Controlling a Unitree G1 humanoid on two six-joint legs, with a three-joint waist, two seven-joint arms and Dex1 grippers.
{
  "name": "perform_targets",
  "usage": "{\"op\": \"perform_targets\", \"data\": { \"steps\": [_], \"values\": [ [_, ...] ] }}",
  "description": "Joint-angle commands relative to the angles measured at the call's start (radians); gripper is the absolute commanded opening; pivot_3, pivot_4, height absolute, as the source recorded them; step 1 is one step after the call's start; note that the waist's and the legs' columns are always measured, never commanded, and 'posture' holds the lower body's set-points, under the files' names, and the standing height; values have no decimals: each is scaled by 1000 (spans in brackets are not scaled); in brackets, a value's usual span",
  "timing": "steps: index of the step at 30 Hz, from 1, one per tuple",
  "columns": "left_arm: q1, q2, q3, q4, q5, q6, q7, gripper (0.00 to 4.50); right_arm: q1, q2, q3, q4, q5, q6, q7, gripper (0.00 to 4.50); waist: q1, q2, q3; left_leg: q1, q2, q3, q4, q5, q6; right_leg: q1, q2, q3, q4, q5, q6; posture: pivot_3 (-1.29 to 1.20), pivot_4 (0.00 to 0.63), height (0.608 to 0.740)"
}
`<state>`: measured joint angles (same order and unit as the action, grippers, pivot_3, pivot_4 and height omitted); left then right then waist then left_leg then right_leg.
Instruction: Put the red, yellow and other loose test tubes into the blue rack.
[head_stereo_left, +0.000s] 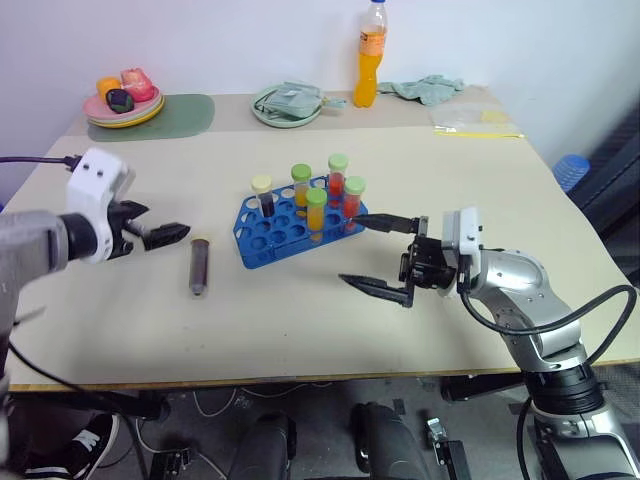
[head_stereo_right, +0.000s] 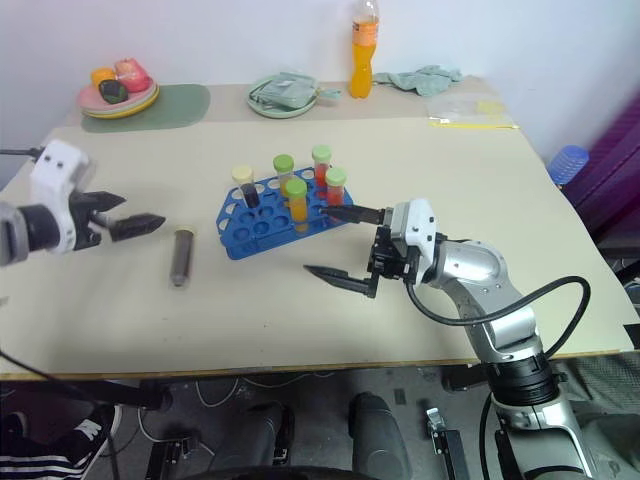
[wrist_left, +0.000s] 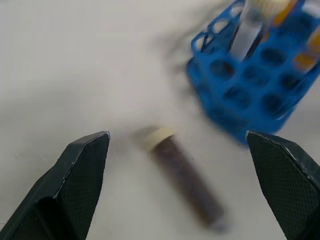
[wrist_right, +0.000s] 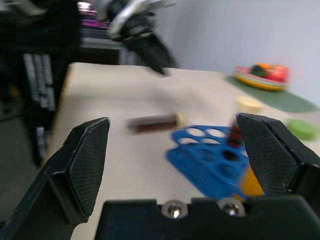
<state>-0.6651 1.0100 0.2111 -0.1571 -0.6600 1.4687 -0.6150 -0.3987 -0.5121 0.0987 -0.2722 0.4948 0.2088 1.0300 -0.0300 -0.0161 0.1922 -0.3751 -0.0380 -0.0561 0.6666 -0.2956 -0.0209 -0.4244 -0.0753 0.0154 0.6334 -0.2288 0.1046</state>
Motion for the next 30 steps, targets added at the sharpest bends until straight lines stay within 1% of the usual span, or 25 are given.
{"op": "perform_targets", "data": {
  "steps": [1,4,7,8,12,17,19,22,25,28,30],
  "values": [
    [-94,12,-88,132,-26,134,2,4500,-20,27,8,-19,0,-21,-6,4480,-8,0,0,0,0,0,0,0,0,-1,0,0,0,0,0,0,150,740],
    [-187,62,-251,258,-48,146,-39,4500,-11,41,14,-13,-15,-33,-11,4480,-12,0,0,0,0,0,0,0,0,-2,1,1,1,0,0,0,150,740],
    [-300,86,-418,377,-14,146,-110,4500,1,40,8,-6,-22,-43,-8,4480,-10,0,0,-1,0,-1,0,1,-1,-2,1,1,1,0,0,0,150,740],
    [-334,86,-457,414,3,145,-133,4500,3,41,8,-6,-23,-43,-9,4480,-10,0,0,-1,0,0,0,1,-1,-2,1,1,1,0,0,0,150,740],
    [-466,34,-606,657,83,107,-233,4500,3,43,11,-4,-29,-50,-8,4480,-8,0,0,-1,-1,0,0,1,-1,-2,1,1,1,0,0,0,150,740],
    [-561,-43,-816,911,254,-79,-436,4500,-11,54,6,-5,-32,-38,-24,4480,-8,0,0,-2,-1,1,0,1,-1,-2,1,1,1,0,0,0,150,740],
    [-585,-70,-862,980,309,-119,-502,4500,-8,51,8,-7,-39,-42,-21,4480,-10,-1,0,-2,-1,1,0,1,-1,-3,1,1,0,0,0,0,150,740],
    [-615,-119,-889,1078,365,-142,-581,4500,-4,48,7,-8,-44,-43,-24,4480,-10,-1,0,-5,-1,1,0,1,-1,-5,1,1,0,0,0,0,150,740],
    [-619,-168,-898,1137,410,-145,-638,4500,1,51,8,-15,-48,-43,-32,4480,-10,-1,0,-6,-1,1,1,1,-1,-5,1,0,0,0,0,0,150,740],
    [-623,-208,-886,1189,454,-158,-661,4500,7,53,11,-27,-50,-40,-39,4480,-10,-1,1,-6,-1,0,1,1,-1,-5,1,0,0,0,0,0,150,740],
    [-623,-228,-870,1225,480,-170,-661,3956,11,53,12,-28,-55,-43,-43,4500,-10,-1,1,-6,-1,0,1,1,-1,-5,1,0,0,0,0,0,150,740]
  ]
}}
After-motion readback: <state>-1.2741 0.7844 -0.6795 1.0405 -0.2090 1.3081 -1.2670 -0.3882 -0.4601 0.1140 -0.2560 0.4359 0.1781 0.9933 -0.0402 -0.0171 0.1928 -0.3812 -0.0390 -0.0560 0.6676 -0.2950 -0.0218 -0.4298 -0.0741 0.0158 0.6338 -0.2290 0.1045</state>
